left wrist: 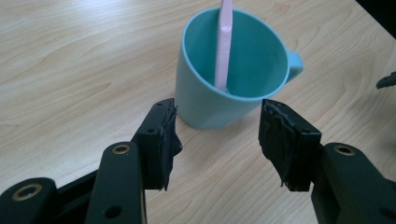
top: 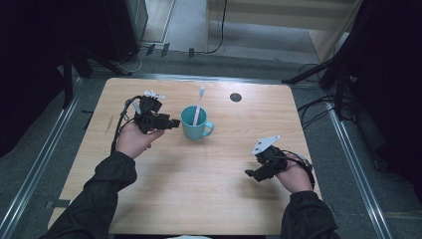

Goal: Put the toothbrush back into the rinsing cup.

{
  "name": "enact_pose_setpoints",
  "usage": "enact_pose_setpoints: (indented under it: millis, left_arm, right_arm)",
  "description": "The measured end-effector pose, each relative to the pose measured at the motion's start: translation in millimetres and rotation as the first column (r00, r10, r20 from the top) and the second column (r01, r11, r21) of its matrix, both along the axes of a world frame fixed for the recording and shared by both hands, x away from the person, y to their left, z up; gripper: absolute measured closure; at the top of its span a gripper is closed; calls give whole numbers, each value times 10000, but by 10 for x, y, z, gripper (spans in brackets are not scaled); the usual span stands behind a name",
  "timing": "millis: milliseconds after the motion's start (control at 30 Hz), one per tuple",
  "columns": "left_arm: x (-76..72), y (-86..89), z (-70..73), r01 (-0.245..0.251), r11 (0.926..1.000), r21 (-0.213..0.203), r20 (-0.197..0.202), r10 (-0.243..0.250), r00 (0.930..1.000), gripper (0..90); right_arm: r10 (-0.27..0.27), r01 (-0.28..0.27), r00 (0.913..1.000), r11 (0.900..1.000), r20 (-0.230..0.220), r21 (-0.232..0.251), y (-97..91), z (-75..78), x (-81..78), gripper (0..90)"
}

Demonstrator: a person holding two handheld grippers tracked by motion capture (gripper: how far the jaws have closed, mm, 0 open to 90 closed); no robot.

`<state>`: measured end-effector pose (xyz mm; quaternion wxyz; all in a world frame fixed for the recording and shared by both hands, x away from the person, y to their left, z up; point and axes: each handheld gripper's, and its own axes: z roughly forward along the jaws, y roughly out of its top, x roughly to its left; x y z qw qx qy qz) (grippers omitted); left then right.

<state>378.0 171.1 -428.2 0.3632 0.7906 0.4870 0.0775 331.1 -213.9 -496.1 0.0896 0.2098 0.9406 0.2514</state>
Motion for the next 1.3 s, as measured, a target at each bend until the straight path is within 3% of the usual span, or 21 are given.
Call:
enact_pose_setpoints:
  millis: [267, 700, 1033, 1300]
  left_arm:
    - [-133, 78, -112, 134, 9999, 6, -194, -133, 9997, 438]
    - [-375, 243, -275, 235, 9991, 357, -360, -222, 9991, 420]
    - [-565, 357, -317, 279, 9981, 543, -479, -253, 9985, 417]
    - [-634, 456, -329, 142, 9979, 630, -468, -113, 9988, 405]
  right_arm:
    - [4, -4, 10000, 10000, -89, -7, 10, -7, -6, 245]
    - [61, -60, 9999, 9999, -144, 98, 25, -7, -14, 234]
    - [75, -74, 9999, 9998, -70, 190, 32, 4, -21, 233]
    - [-2, 5, 9999, 9998, -104, 216, 26, 4, -21, 233]
